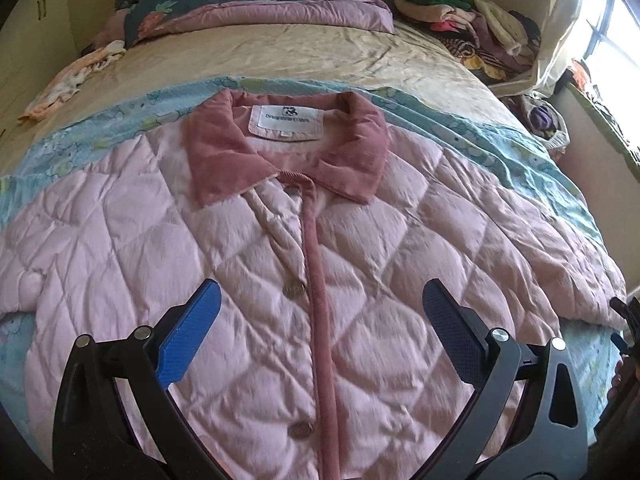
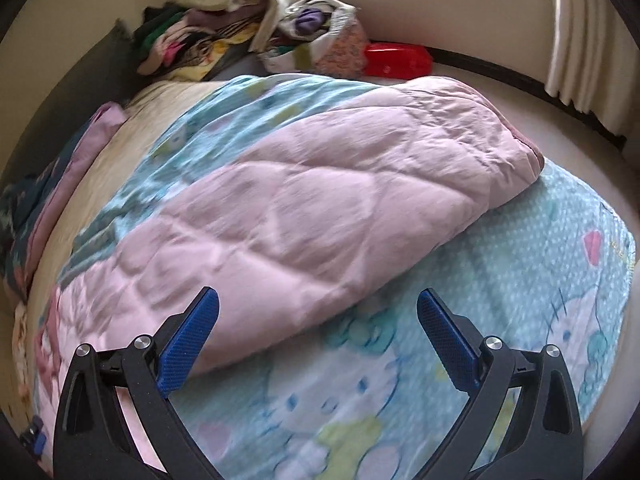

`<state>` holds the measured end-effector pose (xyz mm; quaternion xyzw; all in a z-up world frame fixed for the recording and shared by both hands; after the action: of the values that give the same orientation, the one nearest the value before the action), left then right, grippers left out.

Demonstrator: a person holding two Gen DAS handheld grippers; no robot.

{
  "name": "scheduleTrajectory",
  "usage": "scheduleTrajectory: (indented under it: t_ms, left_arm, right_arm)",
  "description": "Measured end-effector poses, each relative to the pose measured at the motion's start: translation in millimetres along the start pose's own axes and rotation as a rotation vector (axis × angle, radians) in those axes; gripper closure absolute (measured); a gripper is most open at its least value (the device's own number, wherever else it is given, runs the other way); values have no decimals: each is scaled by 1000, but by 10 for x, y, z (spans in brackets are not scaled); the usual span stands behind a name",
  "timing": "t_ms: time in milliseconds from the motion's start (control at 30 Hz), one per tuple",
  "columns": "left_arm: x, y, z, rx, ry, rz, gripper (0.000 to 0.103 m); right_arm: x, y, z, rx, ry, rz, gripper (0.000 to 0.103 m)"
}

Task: Fold large clothes
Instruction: 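Grasp the sleeve cuff with the right gripper and lift it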

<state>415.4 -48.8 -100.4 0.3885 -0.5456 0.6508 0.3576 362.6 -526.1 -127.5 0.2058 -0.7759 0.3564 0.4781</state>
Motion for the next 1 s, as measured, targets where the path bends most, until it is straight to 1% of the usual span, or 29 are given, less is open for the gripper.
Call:
scheduleTrajectory:
  t_ms: [133, 200, 267, 300, 333, 367, 400, 433, 467, 533, 567, 667, 767, 833, 1000]
  left_arm:
    - [-94, -110, -47, 12, -2, -8, 8]
    - [-144, -155, -66, 11, -2, -14, 8]
    - [-175, -174, -95, 18, -9, -19, 8]
    - [-189, -185, -114, 22, -11, -20, 8]
    - [-196, -196, -128, 21, -16, -22, 8]
    - [-197, -210, -143, 18, -24, -21, 8]
    - [-192, -224, -153, 17, -29, -18, 8]
    - [-179, -235, -165, 15, -35, -14, 8]
    - [-161, -244, -176, 13, -41, -10, 8]
    - [-104, -268, -199, 11, -45, 0, 8]
    - [-73, -280, -208, 8, -46, 5, 8]
    - [40, -322, -238, 9, -50, 24, 8]
    - [149, -359, -292, 27, -26, 32, 8]
    - [220, -389, -318, 36, 7, 33, 8]
    - [463, -449, -423, 44, 8, 80, 8]
  right_arm:
    - [-160, -182, 267, -105, -14, 0, 5]
    - [-213, -268, 381, -150, -17, 15, 6]
    - [-246, -368, 495, -192, -24, 39, 21]
    - [-246, -409, 541, -212, -32, 53, 25]
    - [-233, -446, 587, -236, -44, 68, 34]
    - [-219, -462, 611, -249, -56, 76, 46]
    - [-192, -482, 620, -253, -66, 90, 53]
    - [-145, -507, 603, -241, -70, 112, 66]
    - [-90, -522, 575, -222, -74, 132, 73]
    - [111, -579, 403, -137, -79, 198, 79]
    - [192, -594, 339, -108, -86, 216, 81]
    - [505, -640, 24, 6, -120, 275, 84]
    - [765, -654, -324, 110, -148, 318, 85]
    - [972, -607, -601, 190, -173, 352, 86]
    - [1346, -462, -1179, 326, -241, 396, 87]
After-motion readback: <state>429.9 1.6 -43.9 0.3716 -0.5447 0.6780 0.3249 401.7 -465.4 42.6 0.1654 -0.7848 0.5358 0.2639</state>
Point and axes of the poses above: each gripper's, at about its wrist camera, not at the fingertips, and x roughly against the way its jaws point, z to its right, y to its underside, the point moved 8 cm from there along -x, roughly the way its jaws point, and after that the axes turned 9 degrees about -z, right-handed, at the moved point
